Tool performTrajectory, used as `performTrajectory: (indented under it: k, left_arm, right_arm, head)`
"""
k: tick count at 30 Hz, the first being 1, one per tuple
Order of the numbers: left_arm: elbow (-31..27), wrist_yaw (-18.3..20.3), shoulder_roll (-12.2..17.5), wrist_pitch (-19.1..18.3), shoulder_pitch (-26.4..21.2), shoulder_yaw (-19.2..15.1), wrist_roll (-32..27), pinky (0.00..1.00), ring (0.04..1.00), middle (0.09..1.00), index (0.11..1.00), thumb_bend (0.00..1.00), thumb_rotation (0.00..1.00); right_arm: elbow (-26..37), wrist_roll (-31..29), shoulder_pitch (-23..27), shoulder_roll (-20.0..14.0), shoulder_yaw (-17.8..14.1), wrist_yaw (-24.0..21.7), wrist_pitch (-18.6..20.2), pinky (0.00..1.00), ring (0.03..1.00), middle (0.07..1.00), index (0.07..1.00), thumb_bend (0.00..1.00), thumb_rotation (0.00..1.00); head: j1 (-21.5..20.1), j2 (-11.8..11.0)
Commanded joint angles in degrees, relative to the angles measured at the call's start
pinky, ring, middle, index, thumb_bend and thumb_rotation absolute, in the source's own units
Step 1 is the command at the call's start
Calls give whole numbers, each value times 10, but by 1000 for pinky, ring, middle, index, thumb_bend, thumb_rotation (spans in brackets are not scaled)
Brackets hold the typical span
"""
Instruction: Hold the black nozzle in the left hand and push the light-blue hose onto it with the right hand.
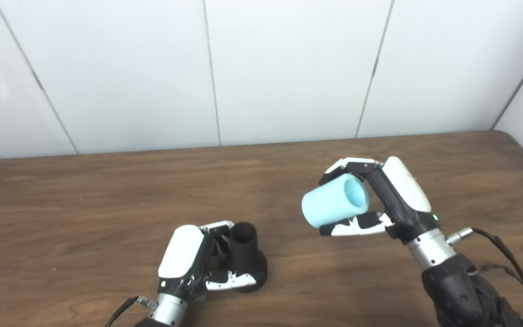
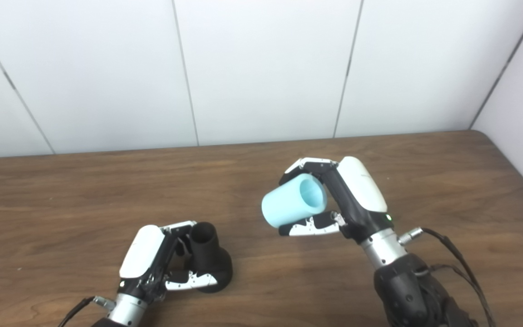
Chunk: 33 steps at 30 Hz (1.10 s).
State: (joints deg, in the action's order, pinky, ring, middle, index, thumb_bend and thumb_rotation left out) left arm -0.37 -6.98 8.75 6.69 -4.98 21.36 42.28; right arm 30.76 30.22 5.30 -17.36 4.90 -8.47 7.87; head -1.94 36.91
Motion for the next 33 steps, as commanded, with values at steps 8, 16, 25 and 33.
performTrajectory:
  k: [8, 16, 25, 33]
  left_arm:
    - [41, 15, -46, -40, 51, 35, 2, 344, 432, 495, 497, 476, 0]
    - [41, 16, -45, -43, 49, 37, 3, 346, 426, 485, 501, 475, 0]
    - [43, 14, -46, -42, 48, 38, 2, 339, 421, 479, 507, 474, 0]
    - [43, 16, -47, -43, 47, 41, 3, 349, 428, 479, 502, 476, 0]
  right_arm:
    - [37, -13, 0, 38, 5, -7, -2, 313, 402, 499, 522, 496, 0]
    - [25, -10, -18, 70, 17, 7, -19, 305, 398, 497, 529, 495, 0]
    - [11, 31, -28, 90, 32, 12, -16, 319, 396, 500, 530, 496, 0]
    - [3, 9, -24, 95, 31, 14, -22, 315, 395, 491, 522, 496, 0]
  head:
    - [15, 6]
    - [18, 8]
    - [19, 14]
    - [22, 17]
